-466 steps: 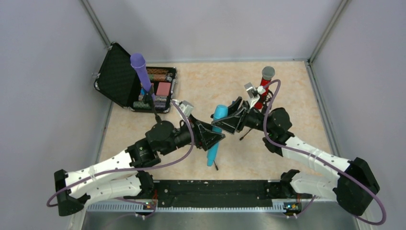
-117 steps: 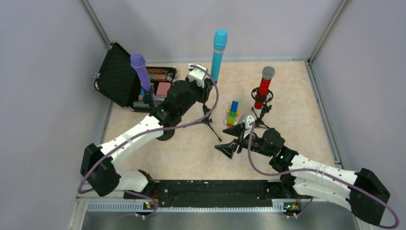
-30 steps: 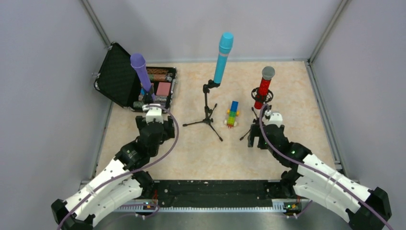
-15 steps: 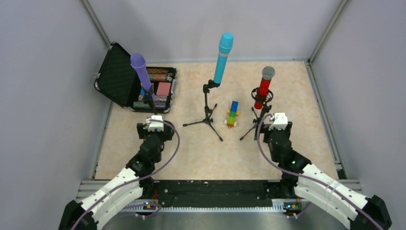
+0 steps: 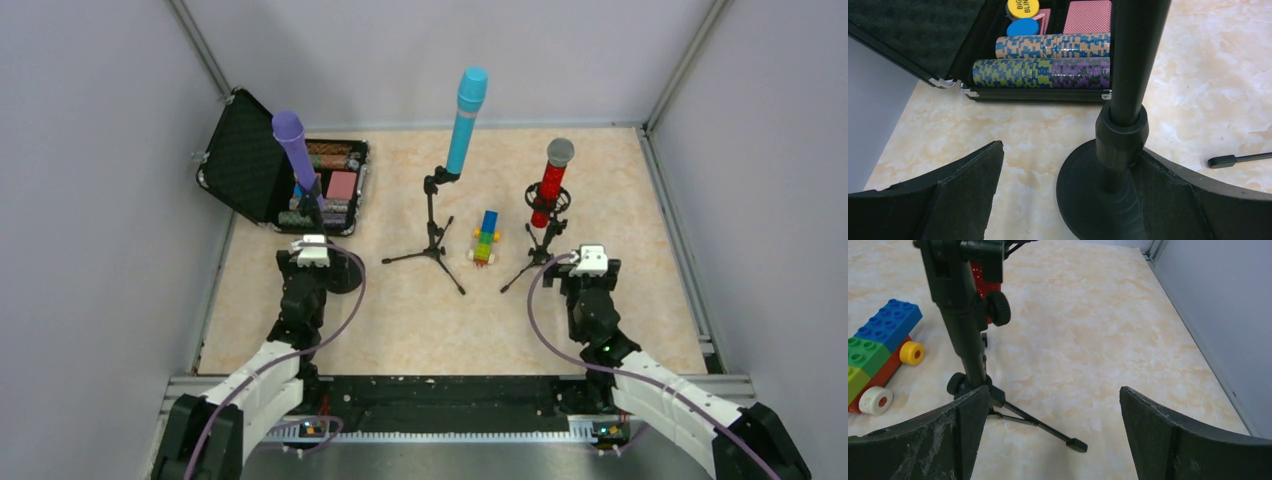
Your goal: Attach the microphones to the stand
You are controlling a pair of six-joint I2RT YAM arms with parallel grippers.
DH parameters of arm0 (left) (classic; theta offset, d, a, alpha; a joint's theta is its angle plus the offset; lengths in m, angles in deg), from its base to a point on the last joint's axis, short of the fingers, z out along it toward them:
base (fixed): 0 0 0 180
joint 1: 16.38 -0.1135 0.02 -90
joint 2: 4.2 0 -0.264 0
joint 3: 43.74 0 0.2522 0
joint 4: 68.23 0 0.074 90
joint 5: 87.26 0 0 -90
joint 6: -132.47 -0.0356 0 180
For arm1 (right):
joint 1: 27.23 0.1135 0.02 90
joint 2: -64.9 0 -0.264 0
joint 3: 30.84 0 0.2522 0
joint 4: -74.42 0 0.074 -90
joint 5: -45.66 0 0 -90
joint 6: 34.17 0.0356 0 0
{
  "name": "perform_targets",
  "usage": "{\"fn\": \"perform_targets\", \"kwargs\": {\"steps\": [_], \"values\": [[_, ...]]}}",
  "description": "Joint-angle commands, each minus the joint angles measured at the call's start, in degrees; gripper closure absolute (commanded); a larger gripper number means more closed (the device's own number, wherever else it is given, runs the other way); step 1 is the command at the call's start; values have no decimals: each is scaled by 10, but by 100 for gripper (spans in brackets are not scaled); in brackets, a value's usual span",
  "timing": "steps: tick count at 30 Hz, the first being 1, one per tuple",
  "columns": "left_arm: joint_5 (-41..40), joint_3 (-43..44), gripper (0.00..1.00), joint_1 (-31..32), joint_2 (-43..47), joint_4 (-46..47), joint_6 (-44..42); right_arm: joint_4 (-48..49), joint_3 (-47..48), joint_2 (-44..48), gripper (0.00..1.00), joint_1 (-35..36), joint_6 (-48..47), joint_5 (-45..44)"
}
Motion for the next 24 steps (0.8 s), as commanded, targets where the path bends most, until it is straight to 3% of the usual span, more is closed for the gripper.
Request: {"fn": "perform_targets", "kwargs": {"steps": [1,17,21,24], "values": [[87,-12,1,-27,-47,131,1,87,-21,-23,2,-48,-22,62],[178,36,1,-105,-263,318,-17,302,52,-302,2,-182,-26,217],[194,29,1,-130,-339,407,-6,324,74,-353,2,-226,-15,276],[203,33,1,-150,-390,466,8,393,69,-402,1,-247,-12,288]]}}
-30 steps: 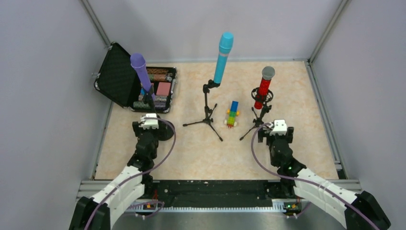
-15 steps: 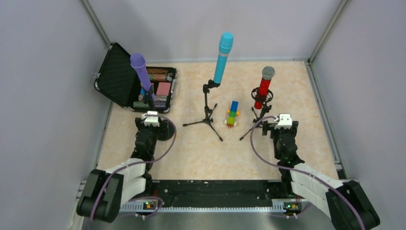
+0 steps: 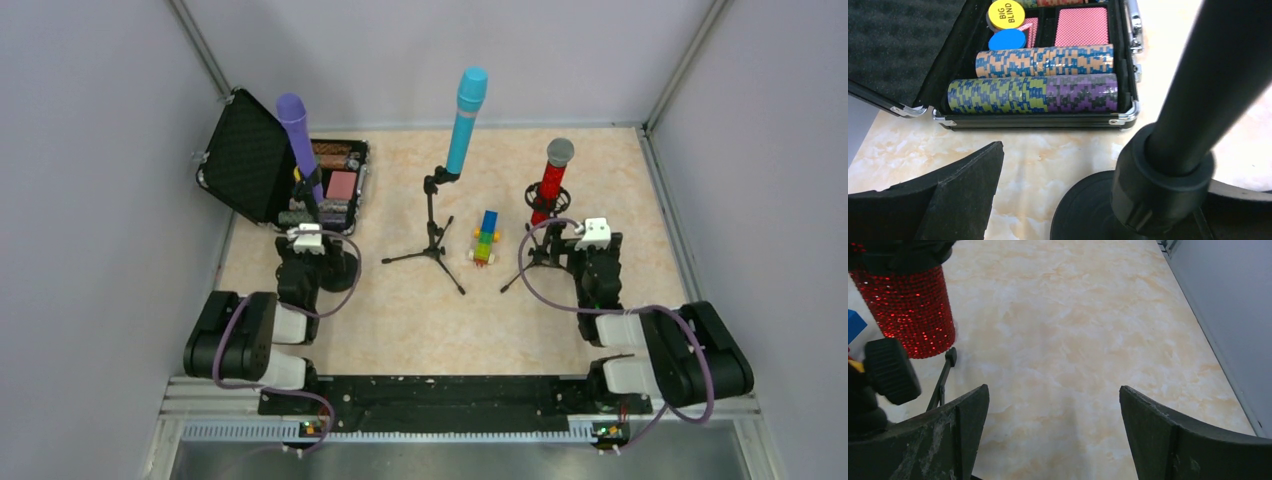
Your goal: Attach the microphones to the stand
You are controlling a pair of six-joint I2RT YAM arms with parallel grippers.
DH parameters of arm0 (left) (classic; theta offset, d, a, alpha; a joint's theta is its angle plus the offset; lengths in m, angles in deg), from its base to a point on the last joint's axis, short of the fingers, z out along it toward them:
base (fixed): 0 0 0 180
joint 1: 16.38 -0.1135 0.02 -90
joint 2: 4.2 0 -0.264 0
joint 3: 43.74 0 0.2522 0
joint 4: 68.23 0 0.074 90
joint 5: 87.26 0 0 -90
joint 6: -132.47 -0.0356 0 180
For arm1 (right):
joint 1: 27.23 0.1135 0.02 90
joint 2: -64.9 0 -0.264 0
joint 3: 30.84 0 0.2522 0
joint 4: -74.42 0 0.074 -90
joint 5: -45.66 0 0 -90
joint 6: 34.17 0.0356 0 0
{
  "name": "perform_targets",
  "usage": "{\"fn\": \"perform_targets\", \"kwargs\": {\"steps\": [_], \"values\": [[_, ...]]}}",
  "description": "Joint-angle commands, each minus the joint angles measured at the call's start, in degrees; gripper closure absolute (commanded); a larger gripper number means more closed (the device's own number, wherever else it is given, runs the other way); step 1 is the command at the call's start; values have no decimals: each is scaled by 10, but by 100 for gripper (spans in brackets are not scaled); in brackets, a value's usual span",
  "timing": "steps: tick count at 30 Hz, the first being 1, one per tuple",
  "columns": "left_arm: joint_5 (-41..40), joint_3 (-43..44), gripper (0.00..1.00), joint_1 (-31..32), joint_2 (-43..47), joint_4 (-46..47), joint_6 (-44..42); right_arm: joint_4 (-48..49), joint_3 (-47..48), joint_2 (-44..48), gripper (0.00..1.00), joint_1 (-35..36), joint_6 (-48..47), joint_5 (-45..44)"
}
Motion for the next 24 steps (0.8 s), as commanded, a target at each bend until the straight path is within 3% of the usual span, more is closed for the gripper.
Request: {"fn": "perform_targets", "kwargs": {"steps": [1,6,8,24], "values": [[22,19,1,-26,-50,105,25,109,16,-52,1,-28,17,38],[43,83,1,-50,-41,-17,41,186,7,-116,1,-58,37,63],[42,89,1,-52,-40,-31,44,136,19,-101,1,-59,43,59],[50,37,1,-52,-18,29,37,131,31,-111,1,-62,65,13]]}}
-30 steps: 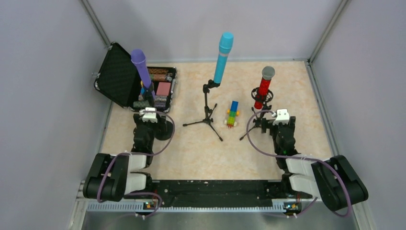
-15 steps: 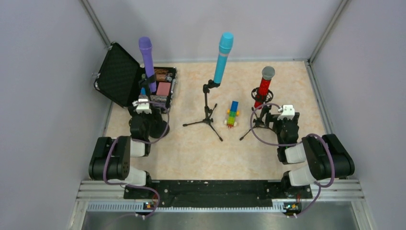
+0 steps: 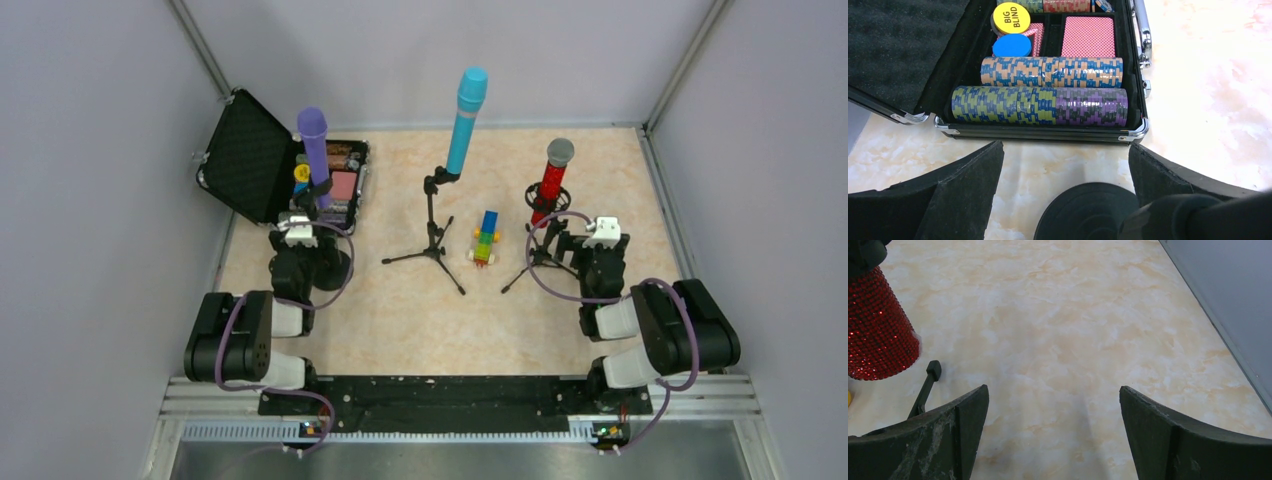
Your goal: Attach the microphones to the stand
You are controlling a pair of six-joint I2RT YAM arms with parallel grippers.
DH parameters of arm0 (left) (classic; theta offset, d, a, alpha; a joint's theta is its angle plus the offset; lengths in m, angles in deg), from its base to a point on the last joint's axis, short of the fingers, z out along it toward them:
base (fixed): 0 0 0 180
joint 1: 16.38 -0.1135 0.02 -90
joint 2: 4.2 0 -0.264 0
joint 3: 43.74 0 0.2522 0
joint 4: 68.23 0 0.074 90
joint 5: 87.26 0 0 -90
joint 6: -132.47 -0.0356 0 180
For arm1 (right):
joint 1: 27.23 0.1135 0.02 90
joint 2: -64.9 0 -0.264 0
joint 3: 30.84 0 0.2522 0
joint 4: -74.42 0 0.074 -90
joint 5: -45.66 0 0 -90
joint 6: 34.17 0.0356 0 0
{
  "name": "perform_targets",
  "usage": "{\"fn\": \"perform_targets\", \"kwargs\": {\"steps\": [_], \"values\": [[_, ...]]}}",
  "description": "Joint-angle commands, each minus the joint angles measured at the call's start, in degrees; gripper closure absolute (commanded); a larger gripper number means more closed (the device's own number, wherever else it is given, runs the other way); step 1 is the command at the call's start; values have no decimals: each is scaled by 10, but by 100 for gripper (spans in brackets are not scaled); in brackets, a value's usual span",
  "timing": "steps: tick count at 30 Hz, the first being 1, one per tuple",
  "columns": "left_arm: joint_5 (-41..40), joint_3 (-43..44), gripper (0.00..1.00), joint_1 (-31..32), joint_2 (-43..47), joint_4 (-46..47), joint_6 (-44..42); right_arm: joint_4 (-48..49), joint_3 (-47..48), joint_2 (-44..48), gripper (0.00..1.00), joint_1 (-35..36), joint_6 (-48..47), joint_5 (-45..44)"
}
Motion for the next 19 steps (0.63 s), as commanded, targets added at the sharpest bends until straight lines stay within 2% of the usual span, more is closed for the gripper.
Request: {"fn": "perform_targets", "kwargs": {"steps": [1,6,19], "values": [[-6,9,1,-2,5,34,7,24,22,-3,1,-7,14,-14],[-42,36,1,-2,1,-11,20,24,22,-3,1,-8,15,-14],[-54,61,1,-2,-3,-54,20,23,22,-3,1,-8,14,-14]]}}
